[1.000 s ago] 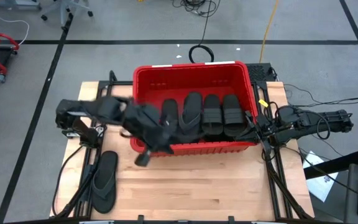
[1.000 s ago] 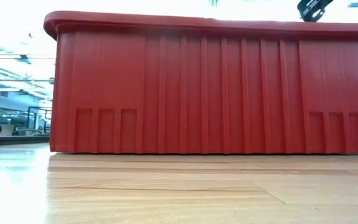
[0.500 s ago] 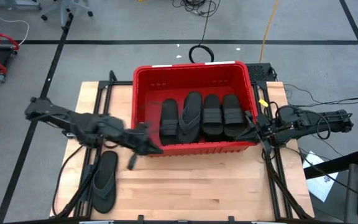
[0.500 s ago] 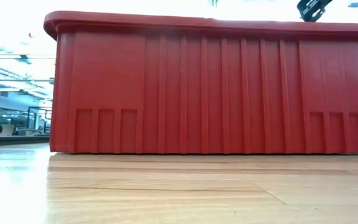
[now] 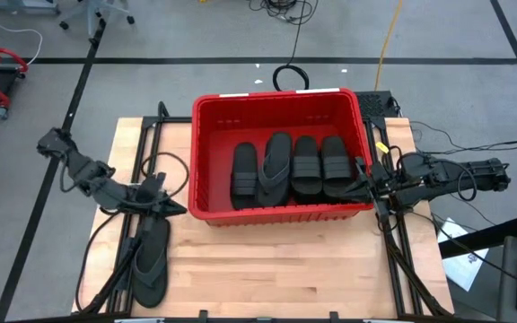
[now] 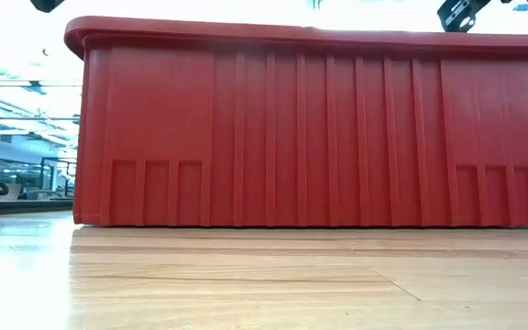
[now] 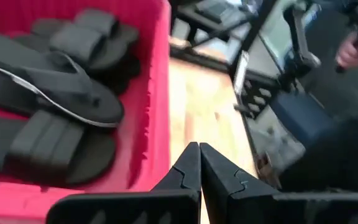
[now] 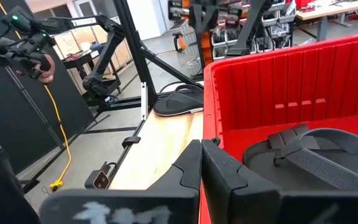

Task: Pick and place slides into bin
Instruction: Put the black slide into the red bin

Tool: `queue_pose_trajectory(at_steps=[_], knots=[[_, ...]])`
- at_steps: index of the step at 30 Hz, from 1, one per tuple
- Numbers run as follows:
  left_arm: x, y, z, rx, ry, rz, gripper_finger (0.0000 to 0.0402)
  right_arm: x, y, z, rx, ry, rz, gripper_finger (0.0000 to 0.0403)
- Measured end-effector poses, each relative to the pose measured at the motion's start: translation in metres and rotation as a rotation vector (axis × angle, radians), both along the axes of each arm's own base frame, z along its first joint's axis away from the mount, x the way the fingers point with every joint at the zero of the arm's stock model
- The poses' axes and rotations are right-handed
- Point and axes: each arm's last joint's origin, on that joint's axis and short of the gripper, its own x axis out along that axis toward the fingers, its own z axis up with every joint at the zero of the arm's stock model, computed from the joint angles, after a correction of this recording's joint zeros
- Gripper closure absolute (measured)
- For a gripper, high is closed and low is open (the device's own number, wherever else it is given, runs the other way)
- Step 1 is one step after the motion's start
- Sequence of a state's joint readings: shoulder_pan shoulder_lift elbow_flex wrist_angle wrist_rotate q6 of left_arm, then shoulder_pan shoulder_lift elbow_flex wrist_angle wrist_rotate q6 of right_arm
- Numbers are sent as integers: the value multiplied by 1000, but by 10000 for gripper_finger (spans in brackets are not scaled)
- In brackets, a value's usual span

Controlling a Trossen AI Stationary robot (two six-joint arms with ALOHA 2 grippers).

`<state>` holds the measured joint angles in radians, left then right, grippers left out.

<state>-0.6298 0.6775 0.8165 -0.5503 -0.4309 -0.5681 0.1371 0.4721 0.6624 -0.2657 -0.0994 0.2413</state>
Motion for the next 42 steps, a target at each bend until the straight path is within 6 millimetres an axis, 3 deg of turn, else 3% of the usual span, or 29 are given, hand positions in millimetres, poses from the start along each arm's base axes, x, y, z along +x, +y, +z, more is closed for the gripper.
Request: queue_pose_trajectory(at_steps=[8,16,20,24,30,37,42], knots=[[-8,6,-11,-54,-359,122,402,0,0,1,17,-4,-3,403],[-9,9,-4,-92,-494,195,401,0,-1,1,-3,-7,-24,403],[-9,8,-3,-147,-481,198,401,0,-1,0,-27,-11,-25,403],[-9,9,0,-85,-387,211,401,0,-1,0,-40,-12,-23,403],[-19,16,2,-6,-52,226,401,1,-3,0,-68,-14,-111,403],[-19,6,10,23,255,-14,401,1,-7,0,-57,-5,-233,403],[-23,-8,-7,-65,498,-204,393,1,-9,0,-66,-7,-308,403]])
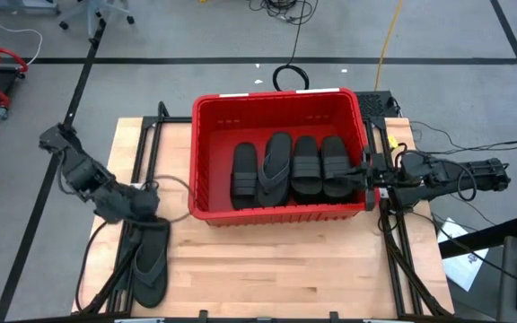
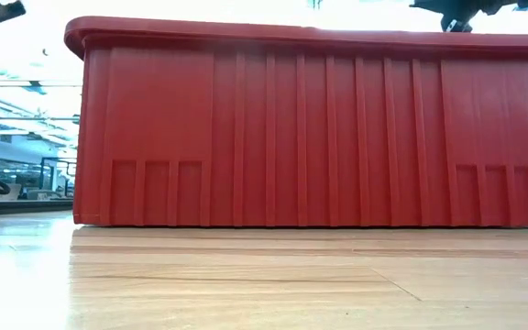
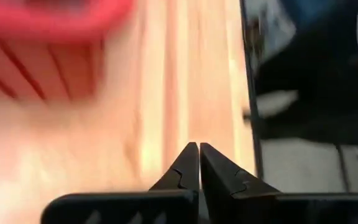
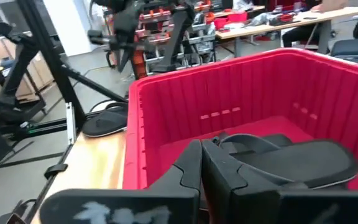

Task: Pick and place slides into bin
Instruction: Put the black slide into the red bin

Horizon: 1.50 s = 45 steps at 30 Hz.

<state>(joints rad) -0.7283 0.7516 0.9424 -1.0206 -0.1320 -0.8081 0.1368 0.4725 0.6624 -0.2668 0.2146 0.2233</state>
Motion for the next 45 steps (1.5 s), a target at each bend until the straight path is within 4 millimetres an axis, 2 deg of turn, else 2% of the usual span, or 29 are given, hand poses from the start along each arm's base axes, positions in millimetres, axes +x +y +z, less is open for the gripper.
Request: queue_pose_trajectory(at_steps=[3,8,11,15,22,31,35,39,45], knots=[[-6,-6,-18,-65,172,-1,376,0,-1,0,-2,-3,-22,403],[-14,-18,-41,-178,329,53,329,0,-1,0,31,-9,-29,403],[-14,-31,-56,-246,359,31,303,0,-1,1,57,-11,-33,403],[-12,-48,-75,-356,308,-2,282,0,-1,0,60,-11,-33,403],[-17,-47,-107,-396,418,161,249,0,-1,0,73,-12,-30,403],[-18,-46,-121,-446,491,281,145,0,0,0,105,-10,-33,403],[-19,-46,-132,-426,554,319,113,0,0,0,105,-10,-33,403],[-20,-48,-143,-407,626,373,107,0,0,0,105,-10,-33,403],[-15,-55,-146,-420,601,382,121,0,0,-1,104,-3,-33,403]])
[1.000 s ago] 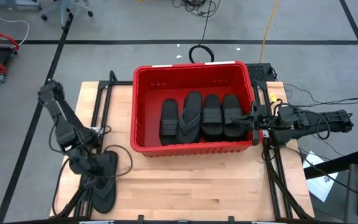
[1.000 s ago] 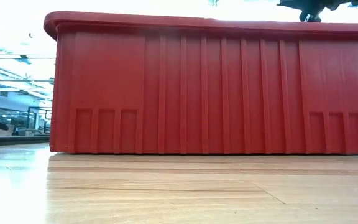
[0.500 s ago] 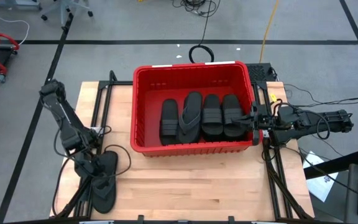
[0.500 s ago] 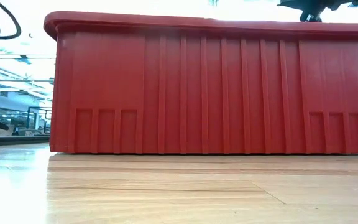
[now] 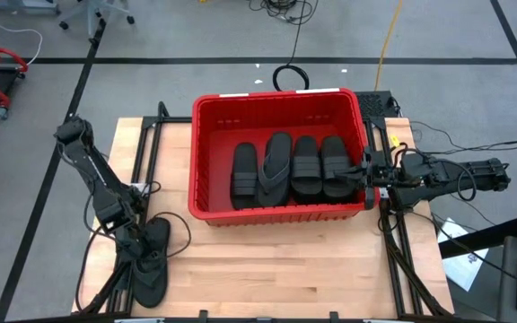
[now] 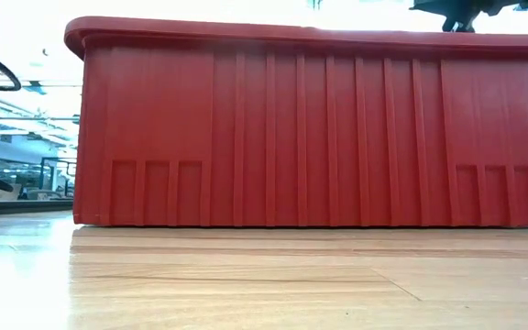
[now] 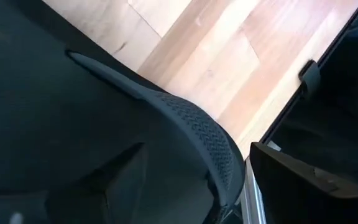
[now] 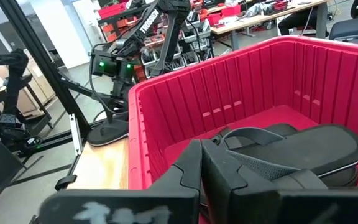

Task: Pick and place slides into bin
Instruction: Put the black slide into the red bin

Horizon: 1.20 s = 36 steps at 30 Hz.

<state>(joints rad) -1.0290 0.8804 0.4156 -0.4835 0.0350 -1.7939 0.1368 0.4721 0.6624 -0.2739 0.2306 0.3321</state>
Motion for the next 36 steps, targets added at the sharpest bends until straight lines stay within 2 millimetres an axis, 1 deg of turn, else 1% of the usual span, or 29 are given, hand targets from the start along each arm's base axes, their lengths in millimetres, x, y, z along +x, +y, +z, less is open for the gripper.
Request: queue_pose_trajectory(at_steps=[7,11,13,15,20,21,24,27,30,33,36], knots=[[3,-5,-7,20,45,30,138,0,0,-2,-6,26,1,403],[6,-8,-10,16,45,27,160,0,0,-3,-7,28,1,403],[8,-11,-9,1,22,-2,186,-1,0,-3,-8,31,1,403],[9,-13,-8,-15,2,-22,229,-1,0,-3,-8,34,1,403],[12,-19,2,-96,-125,-102,374,-1,0,-3,-9,37,1,403],[13,-20,4,-114,-149,-112,387,-1,0,-4,-9,38,1,403],[15,-23,12,-166,-231,-137,386,-1,0,-4,-10,40,1,403],[17,-25,23,-231,-358,-150,395,-1,0,-4,-13,41,2,403],[20,-28,43,-313,-509,-146,396,-1,0,-4,-11,41,1,403],[22,-30,74,-364,-675,-170,398,-1,0,-4,-10,41,2,403],[24,-26,108,-301,-834,-178,399,-1,0,-4,-9,40,2,403]])
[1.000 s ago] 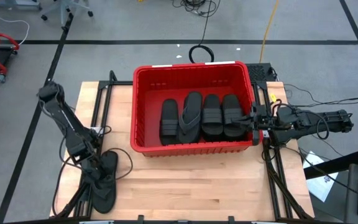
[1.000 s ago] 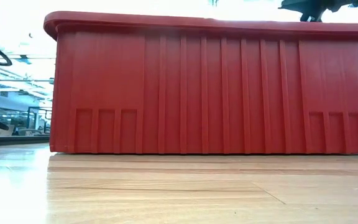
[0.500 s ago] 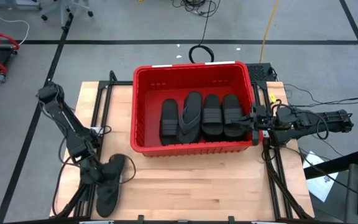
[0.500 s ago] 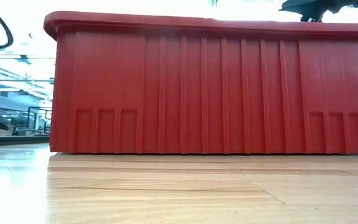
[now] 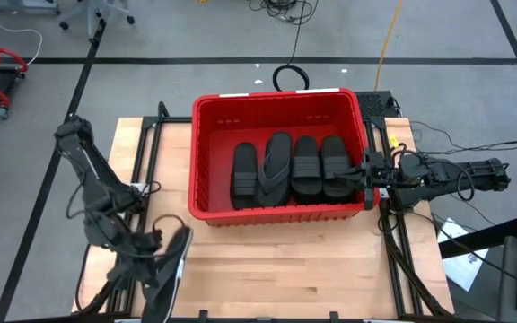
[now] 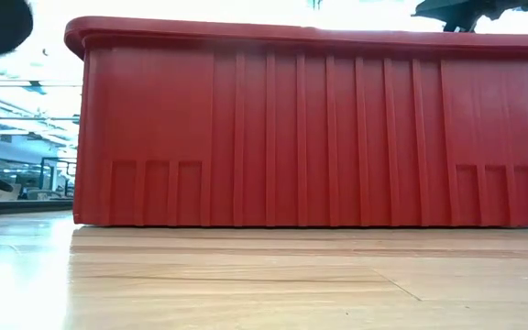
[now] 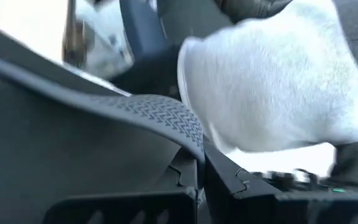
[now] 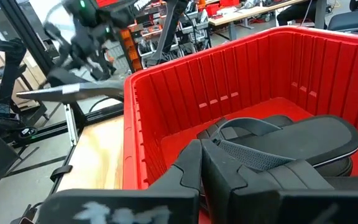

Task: Pick and place slides into bin
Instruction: Put the black slide into the red bin

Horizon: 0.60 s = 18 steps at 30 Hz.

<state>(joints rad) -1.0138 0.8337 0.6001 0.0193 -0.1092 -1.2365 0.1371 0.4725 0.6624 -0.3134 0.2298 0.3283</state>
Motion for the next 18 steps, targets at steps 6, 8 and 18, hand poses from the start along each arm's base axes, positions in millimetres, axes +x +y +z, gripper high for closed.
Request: queue_pose_trajectory(at_steps=[6,8,18], knots=[[2,31,71,157,-198,97,400,0,0,0,-2,1,0,403],[2,46,98,209,-292,144,400,0,0,0,-6,2,1,403],[-14,101,192,571,-656,330,401,0,0,0,-7,3,1,403]])
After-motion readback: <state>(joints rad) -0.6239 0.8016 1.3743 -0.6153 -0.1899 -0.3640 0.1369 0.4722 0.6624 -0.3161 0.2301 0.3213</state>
